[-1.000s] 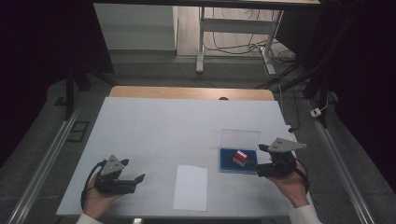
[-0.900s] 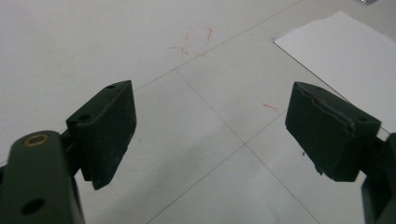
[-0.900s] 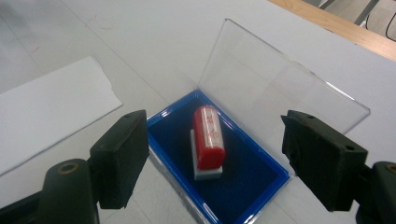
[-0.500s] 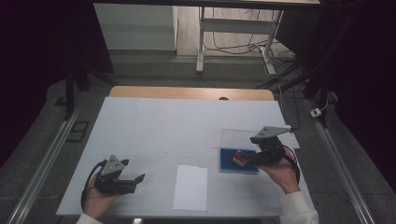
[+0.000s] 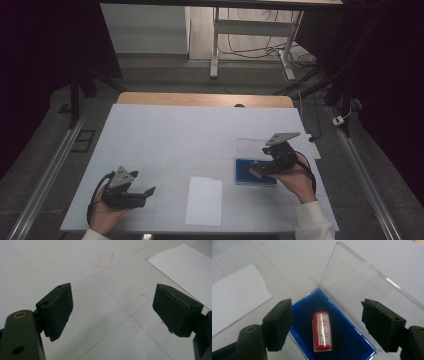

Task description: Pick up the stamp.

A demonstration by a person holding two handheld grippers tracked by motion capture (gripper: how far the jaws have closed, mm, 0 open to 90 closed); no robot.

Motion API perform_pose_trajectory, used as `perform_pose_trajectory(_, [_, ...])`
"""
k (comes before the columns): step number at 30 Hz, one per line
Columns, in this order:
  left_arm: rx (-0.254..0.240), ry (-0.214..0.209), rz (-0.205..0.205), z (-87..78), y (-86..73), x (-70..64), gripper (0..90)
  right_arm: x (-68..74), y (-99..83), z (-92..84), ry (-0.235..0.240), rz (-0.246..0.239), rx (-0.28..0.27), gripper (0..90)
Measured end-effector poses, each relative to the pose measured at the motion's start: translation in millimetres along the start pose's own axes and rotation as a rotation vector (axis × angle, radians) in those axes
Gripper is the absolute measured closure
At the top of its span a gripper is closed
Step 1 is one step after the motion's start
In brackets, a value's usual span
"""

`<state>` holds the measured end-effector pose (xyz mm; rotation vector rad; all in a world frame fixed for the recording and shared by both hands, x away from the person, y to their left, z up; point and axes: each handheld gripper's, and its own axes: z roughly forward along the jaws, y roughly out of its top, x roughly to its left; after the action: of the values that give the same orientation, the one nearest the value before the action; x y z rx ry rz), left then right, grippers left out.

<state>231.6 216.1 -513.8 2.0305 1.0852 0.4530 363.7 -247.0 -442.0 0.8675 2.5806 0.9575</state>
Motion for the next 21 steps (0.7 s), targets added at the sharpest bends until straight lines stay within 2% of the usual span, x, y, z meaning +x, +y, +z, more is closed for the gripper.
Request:
perform_pose_trajectory(6, [0.002,-0.002,0.0,-0.3,-0.2,-0.2,17.1,0.9,-1.7,2.8,0.019,0.001,0.025,29.9])
perform_pose_trajectory(11, [0.002,-0.003,-0.001,-0.4,-0.6,-0.3,17.2,2.8,-3.2,9.7,0.013,-0.017,0.067,37.8])
perform_pose_trajectory(16, [0.003,-0.002,-0.001,0.0,-0.9,0.0,17.2,2.4,-5.4,11.4,0.013,-0.025,0.087,48.3])
perform_pose_trajectory(21, [0.004,0.004,-0.005,0.1,-0.9,-0.2,17.2,2.7,-6.3,12.9,0.018,-0.031,0.105,53.6])
